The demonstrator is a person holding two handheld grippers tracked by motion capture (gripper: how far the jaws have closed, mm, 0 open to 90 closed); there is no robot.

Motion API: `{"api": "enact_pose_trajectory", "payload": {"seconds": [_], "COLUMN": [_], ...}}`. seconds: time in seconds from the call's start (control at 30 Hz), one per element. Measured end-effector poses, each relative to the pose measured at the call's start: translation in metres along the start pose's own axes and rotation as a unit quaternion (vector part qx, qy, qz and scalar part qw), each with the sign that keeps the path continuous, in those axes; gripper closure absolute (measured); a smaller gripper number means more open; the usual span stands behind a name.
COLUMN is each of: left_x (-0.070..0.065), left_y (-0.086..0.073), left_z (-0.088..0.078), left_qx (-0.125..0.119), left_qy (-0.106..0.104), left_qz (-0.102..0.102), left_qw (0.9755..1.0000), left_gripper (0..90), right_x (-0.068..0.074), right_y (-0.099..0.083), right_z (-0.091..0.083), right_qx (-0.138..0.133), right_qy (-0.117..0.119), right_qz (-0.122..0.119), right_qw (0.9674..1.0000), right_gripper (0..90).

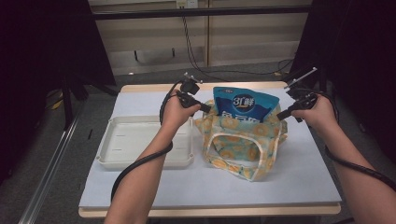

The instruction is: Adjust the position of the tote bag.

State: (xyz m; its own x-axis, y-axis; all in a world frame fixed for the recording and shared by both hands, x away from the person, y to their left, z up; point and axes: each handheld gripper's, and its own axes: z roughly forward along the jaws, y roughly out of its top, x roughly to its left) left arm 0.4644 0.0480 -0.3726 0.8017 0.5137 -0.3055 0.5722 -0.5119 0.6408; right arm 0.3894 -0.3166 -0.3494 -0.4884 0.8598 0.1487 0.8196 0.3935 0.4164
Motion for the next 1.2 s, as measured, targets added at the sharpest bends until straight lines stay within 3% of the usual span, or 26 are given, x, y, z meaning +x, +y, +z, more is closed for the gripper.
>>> {"api": "enact_pose_trajectory", "payload": {"seconds": [0.27,0.4,0.57,0.6,0.77,0.87,0.9,1.03,1.17,1.2], "left_x": [-0.001,-0.002,0.002,0.000,0.001,0.000,-0.002,-0.004,-0.009,-0.009], "left_y": [-0.003,-0.006,-0.009,-0.010,-0.012,-0.012,-0.012,-0.012,-0.014,-0.015], "left_z": [0.004,0.007,0.006,0.007,0.006,0.003,0.002,-0.009,-0.017,-0.020], "left_qx": [0.002,-0.011,0.000,-0.007,0.005,0.001,-0.006,-0.009,-0.021,-0.022], "left_qy": [0.002,0.003,0.003,0.002,0.002,0.010,0.011,0.022,0.023,0.023], "left_qz": [0.006,-0.011,0.002,-0.010,0.008,0.014,0.006,0.019,0.011,0.015], "left_qw": [1.0000,0.9999,1.0000,0.9999,1.0000,0.9999,0.9999,0.9995,0.9994,0.9994], "left_gripper": [87.4,87.4,87.1,87.1,86.3,79.9,76.4,66.6,59.9,56.7], "right_x": [0.002,0.002,0.001,0.001,0.001,0.002,0.003,0.002,0.004,0.004], "right_y": [0.001,-0.001,-0.001,-0.001,-0.001,-0.001,-0.002,-0.003,-0.004,-0.004], "right_z": [0.008,0.013,0.016,0.016,0.017,0.017,0.017,0.017,0.017,0.017], "right_qx": [0.006,0.006,0.007,0.008,0.010,0.008,0.008,0.011,0.015,0.015], "right_qy": [-0.003,-0.004,0.000,0.000,-0.002,0.000,0.000,-0.002,0.002,0.002], "right_qz": [0.003,0.007,0.006,0.008,0.008,0.002,0.005,0.002,0.005,-0.003], "right_qw": [1.0000,1.0000,1.0000,0.9999,0.9999,1.0000,1.0000,0.9999,0.9999,0.9999], "right_gripper": [90.0,90.0,90.0,90.0,90.0,90.0,90.0,90.0,90.0,90.0]}}
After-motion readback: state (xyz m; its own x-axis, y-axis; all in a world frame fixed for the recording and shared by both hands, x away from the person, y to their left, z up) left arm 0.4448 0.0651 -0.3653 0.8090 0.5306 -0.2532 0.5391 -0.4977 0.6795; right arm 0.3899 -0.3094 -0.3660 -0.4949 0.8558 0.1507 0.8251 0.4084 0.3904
